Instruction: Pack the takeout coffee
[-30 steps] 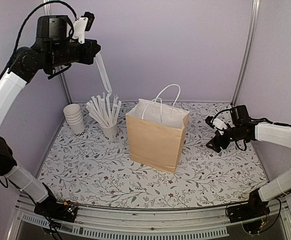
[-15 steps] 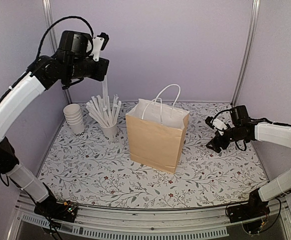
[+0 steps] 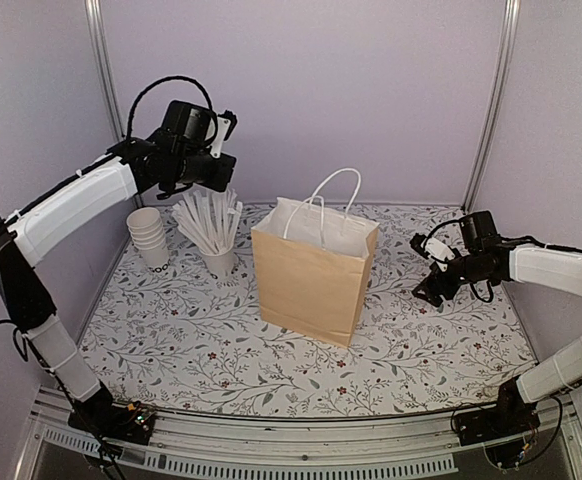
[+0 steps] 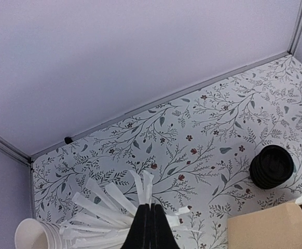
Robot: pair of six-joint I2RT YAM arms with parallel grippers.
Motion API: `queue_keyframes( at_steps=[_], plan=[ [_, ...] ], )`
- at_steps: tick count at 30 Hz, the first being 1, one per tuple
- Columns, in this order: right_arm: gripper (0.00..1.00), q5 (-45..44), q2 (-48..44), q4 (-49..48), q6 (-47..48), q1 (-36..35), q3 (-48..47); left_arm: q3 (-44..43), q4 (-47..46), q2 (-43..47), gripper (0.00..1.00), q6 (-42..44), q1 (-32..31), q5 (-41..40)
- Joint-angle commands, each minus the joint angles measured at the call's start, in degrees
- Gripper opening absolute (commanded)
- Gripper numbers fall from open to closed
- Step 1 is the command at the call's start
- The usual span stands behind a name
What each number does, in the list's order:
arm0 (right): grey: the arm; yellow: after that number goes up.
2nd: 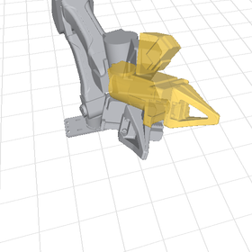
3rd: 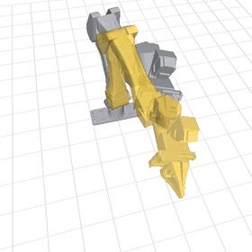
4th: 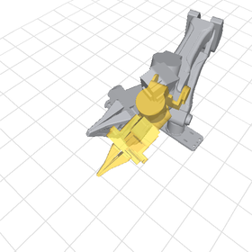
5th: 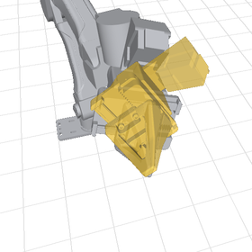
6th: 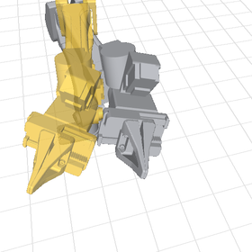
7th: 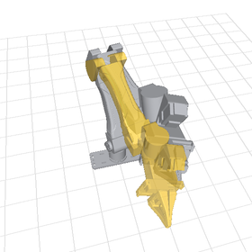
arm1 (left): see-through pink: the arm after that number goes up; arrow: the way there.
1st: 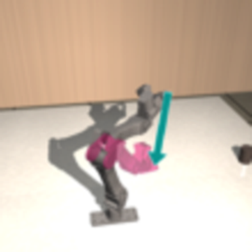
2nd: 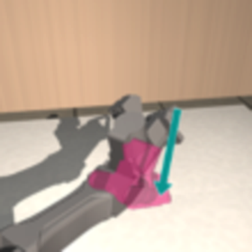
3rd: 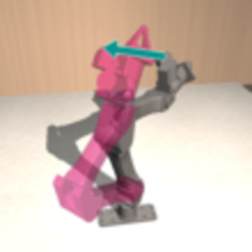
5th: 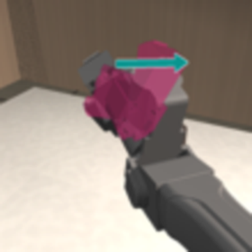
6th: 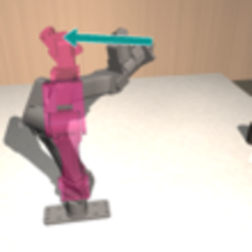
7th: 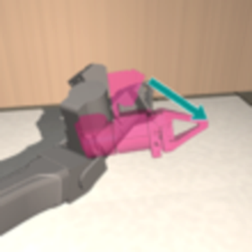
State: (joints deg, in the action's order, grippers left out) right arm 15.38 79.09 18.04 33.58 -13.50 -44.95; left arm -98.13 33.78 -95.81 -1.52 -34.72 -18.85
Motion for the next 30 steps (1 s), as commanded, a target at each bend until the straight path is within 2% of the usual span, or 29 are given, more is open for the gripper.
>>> queue_keyframes(
  at_steps=[1,2,5,7,15,19,25,27,30],
  plan=[
    [0.92,0.2,0.3,0.5,0.5,-0.4,-1.0,1.2,-3.3,-1.0,0.00,-0.1,1.5,1.3],
    [0.92,0.2,0.4,0.5,0.5,-0.4,-1.0,1.4,-3.3,-1.1,0.01,-0.3,1.6,1.5],
    [0.91,0.2,0.5,0.6,0.5,-0.4,-1.0,1.5,-3.0,-1.4,0.27,-0.8,1.8,1.4],
    [0.92,0.3,0.7,0.6,0.5,-0.4,-1.1,1.4,-2.6,-1.3,0.35,-1.1,1.8,1.1],
    [0.92,0.3,1.3,0.9,0.7,-0.5,-1.2,3.5,-1.2,3.0,0.34,-3.4,1.9,4.0],
    [0.92,0.4,1.5,1.0,0.7,-0.6,-1.2,9.1,-2.0,7.3,0.37,-4.7,1.9,9.5],
    [0.92,0.7,2.4,1.5,0.8,-1.1,-1.7,19.2,-6.0,15.0,0.48,-7.8,1.8,7.9],
    [0.92,0.6,2.9,1.7,0.8,-1.4,-1.8,22.3,-7.9,17.0,0.48,-7.2,1.7,11.6],
    [0.91,0.6,3.2,1.8,0.8,-1.6,-1.9,27.3,-10.8,19.0,0.42,-4.1,0.9,17.4]
  ],
)
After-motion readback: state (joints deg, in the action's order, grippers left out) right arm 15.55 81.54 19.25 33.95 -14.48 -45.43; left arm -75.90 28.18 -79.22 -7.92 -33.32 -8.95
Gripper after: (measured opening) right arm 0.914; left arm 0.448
